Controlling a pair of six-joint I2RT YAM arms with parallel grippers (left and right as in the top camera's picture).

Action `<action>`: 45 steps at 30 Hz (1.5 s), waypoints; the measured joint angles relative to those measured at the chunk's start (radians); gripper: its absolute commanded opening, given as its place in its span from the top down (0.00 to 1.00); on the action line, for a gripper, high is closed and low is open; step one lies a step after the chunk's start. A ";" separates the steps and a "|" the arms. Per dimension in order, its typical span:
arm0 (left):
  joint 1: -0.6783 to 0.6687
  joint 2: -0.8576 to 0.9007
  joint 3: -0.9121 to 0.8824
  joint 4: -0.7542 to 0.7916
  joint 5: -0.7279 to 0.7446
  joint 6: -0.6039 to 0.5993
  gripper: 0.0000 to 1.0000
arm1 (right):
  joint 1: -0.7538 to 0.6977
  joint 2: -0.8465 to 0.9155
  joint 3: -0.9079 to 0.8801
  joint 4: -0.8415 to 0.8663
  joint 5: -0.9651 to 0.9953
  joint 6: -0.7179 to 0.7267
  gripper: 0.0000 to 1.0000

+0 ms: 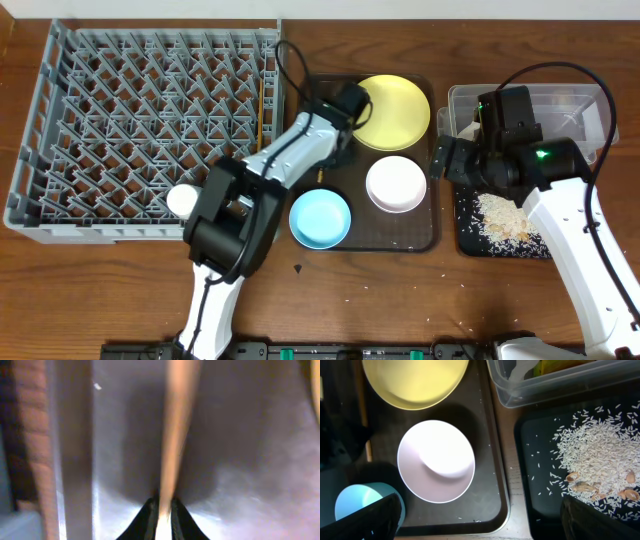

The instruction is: Sort waste into correct bins and load items into the dishwasher

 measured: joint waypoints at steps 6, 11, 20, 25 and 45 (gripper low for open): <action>0.039 -0.018 0.000 -0.013 0.057 0.108 0.92 | 0.000 0.000 0.000 -0.004 0.000 0.000 0.01; 0.066 -0.139 -0.006 -0.026 0.079 0.172 0.92 | 0.000 0.000 0.000 -0.004 0.000 0.000 0.01; 0.093 -0.467 -0.003 -0.071 0.078 0.262 0.93 | 0.000 0.000 0.000 -0.005 0.000 0.000 0.01; 0.139 -0.481 -0.004 -0.142 0.010 0.303 0.92 | 0.000 0.000 0.000 -0.008 0.000 0.000 0.01; 0.222 -0.306 -0.072 -0.132 0.037 0.336 0.84 | 0.000 0.000 0.000 -0.012 0.000 0.000 0.01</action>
